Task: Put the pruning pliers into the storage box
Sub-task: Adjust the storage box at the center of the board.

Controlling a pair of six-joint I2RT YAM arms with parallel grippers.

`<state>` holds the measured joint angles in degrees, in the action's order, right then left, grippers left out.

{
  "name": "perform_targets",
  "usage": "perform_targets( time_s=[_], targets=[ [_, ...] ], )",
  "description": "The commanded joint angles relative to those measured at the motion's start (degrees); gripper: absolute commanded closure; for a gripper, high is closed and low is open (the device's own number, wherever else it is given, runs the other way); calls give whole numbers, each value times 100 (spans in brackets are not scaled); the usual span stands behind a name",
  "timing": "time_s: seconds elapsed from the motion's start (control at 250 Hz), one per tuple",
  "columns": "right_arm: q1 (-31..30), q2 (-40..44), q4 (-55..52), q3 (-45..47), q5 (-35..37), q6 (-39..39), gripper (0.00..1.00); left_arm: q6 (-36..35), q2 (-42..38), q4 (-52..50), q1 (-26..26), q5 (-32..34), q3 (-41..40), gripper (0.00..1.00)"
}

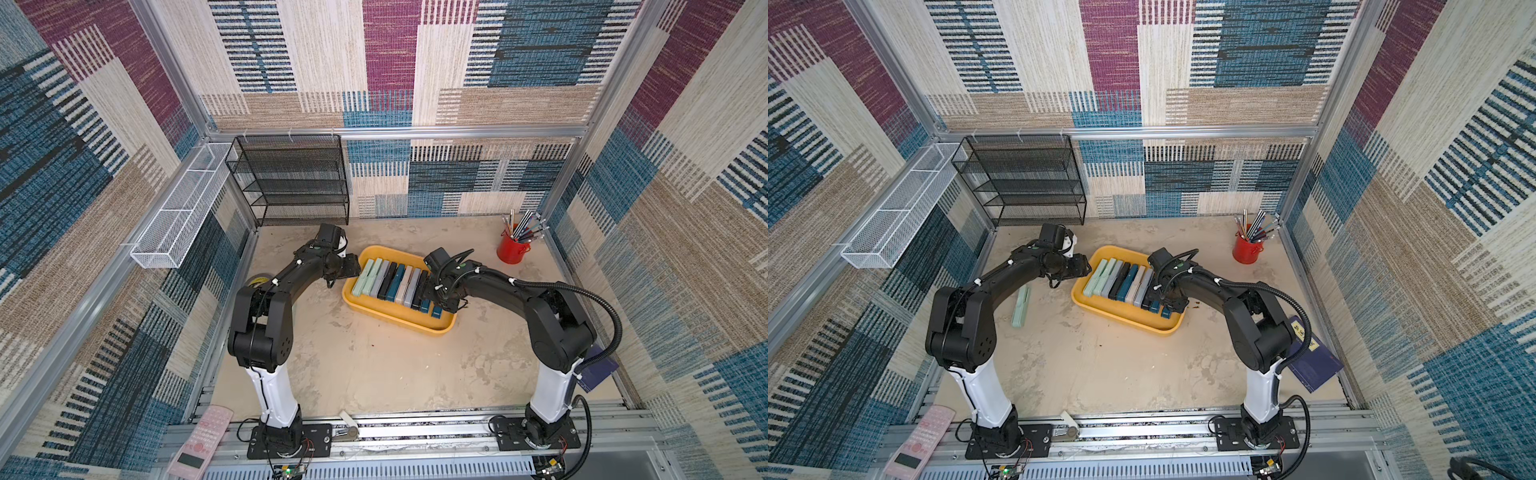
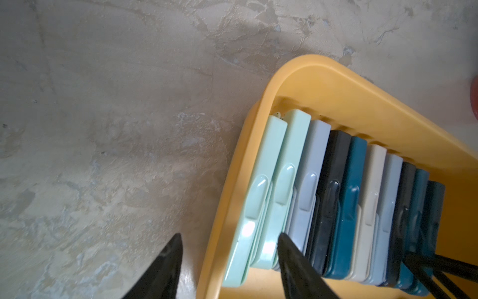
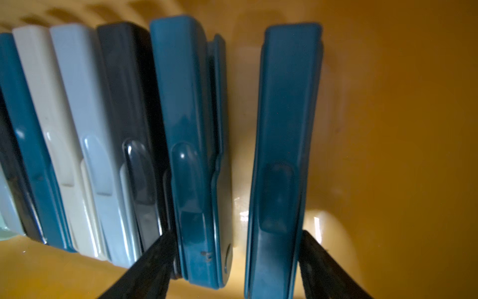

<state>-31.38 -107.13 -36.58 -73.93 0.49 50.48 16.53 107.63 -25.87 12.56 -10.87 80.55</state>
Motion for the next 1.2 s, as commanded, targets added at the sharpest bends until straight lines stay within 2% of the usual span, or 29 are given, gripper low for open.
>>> perform_targets(
  time_s=[0.0,0.332,0.508,0.844,1.064,1.196],
  targets=[
    [15,99,171,71,-122,44,24,-131,-63,39,-4,-55,-14,40],
    [10,161,742,56,-232,-287,25,-109,-44,52,1,-125,-8,40],
    [12,150,877,55,-322,-372,25,-94,-17,14,1,-152,-6,43],
    [137,475,283,-262,691,-901,26,-264,-193,-134,1,-189,43,46],
    [575,972,666,-111,982,-1308,27,-520,-601,-611,-42,455,-45,46],
    [862,1343,1265,102,964,-1704,28,-483,-1122,-633,-261,1110,-537,50]
  ],
)
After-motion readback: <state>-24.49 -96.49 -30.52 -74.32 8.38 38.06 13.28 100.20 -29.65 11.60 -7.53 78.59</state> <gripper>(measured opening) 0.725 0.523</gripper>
